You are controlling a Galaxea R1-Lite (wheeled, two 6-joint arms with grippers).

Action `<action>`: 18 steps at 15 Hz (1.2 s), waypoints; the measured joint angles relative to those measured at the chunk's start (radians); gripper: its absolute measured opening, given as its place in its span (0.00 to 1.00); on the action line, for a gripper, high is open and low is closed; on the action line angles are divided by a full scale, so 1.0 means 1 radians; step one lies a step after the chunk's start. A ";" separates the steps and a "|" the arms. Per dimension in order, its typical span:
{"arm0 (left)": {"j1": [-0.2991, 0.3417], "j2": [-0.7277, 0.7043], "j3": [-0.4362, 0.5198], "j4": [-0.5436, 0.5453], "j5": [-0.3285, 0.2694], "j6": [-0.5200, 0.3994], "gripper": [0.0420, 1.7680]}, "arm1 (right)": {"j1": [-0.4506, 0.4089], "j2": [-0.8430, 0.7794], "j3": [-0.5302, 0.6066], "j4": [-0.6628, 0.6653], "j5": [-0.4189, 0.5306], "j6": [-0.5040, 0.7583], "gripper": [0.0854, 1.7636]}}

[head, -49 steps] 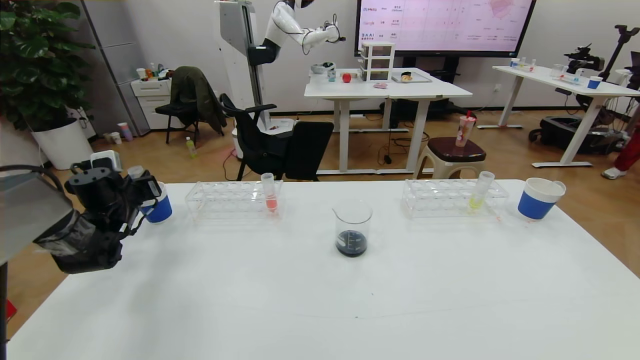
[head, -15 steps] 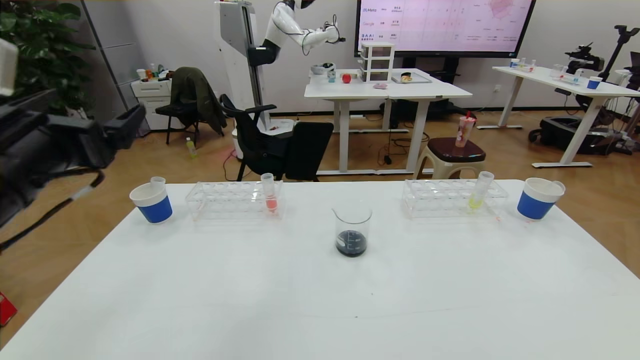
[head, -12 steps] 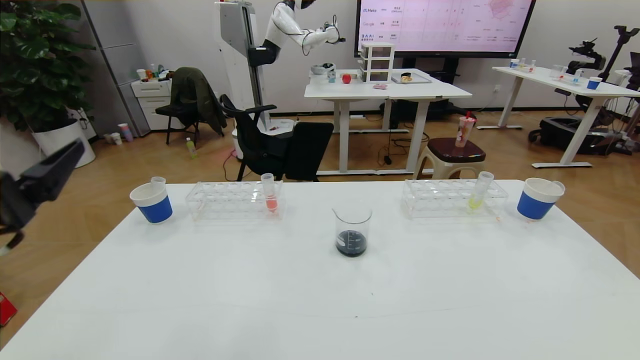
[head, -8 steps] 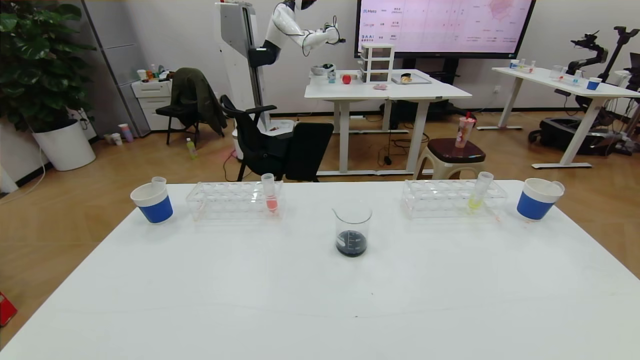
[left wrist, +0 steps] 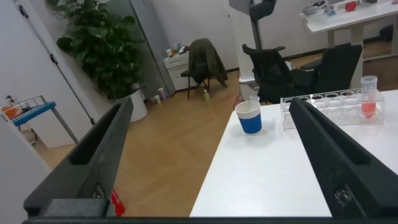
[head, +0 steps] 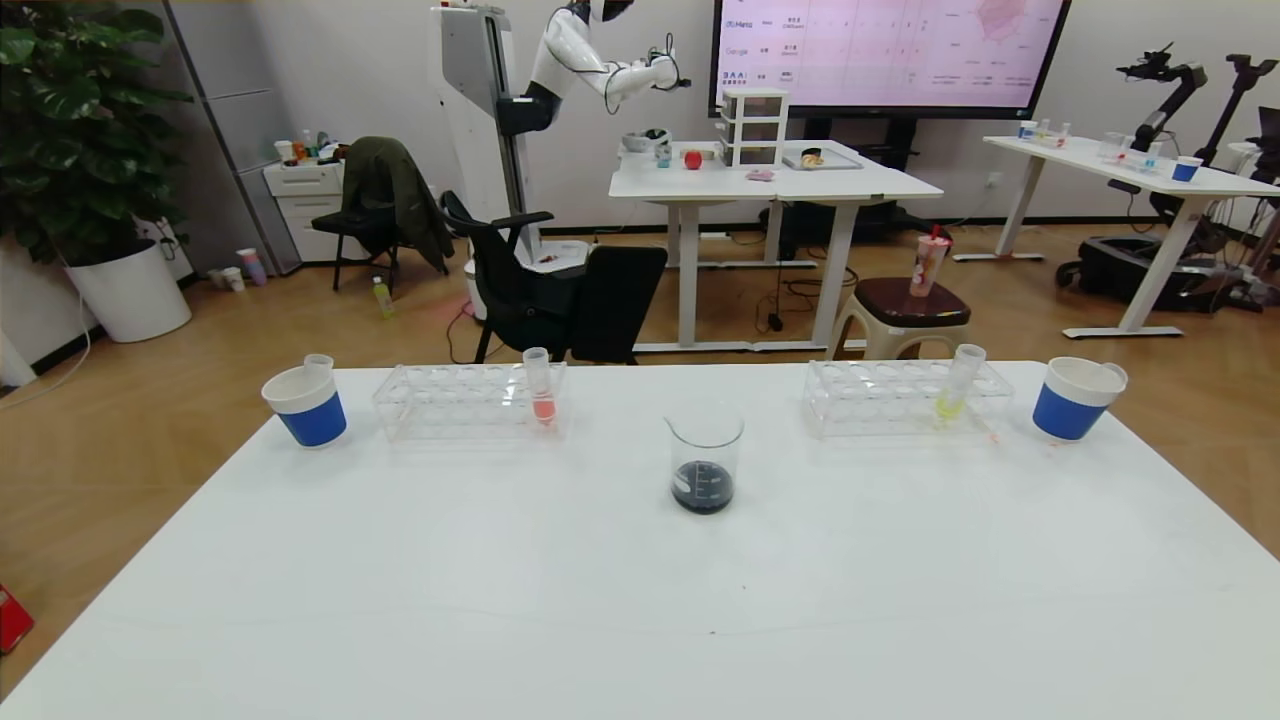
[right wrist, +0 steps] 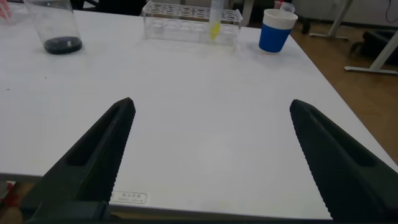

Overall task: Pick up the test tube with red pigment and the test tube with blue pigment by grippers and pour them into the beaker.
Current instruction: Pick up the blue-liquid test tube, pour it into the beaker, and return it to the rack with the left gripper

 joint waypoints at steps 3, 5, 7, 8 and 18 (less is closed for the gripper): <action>0.008 -0.009 0.008 -0.008 0.003 -0.022 0.99 | 0.000 0.000 0.000 0.000 0.000 0.000 0.98; 0.017 -0.010 -0.021 0.005 -0.034 0.017 0.99 | 0.000 0.000 0.000 0.000 0.000 0.000 0.98; 0.053 -0.016 -0.032 0.036 -0.091 0.033 0.99 | 0.000 0.000 0.000 0.000 0.000 0.000 0.98; 0.077 -0.029 -0.033 0.077 -0.114 0.029 0.99 | 0.000 0.000 0.000 0.000 0.000 0.000 0.98; 0.114 -0.278 0.276 0.098 -0.392 -0.247 0.99 | 0.000 0.000 0.000 0.000 0.000 0.000 0.98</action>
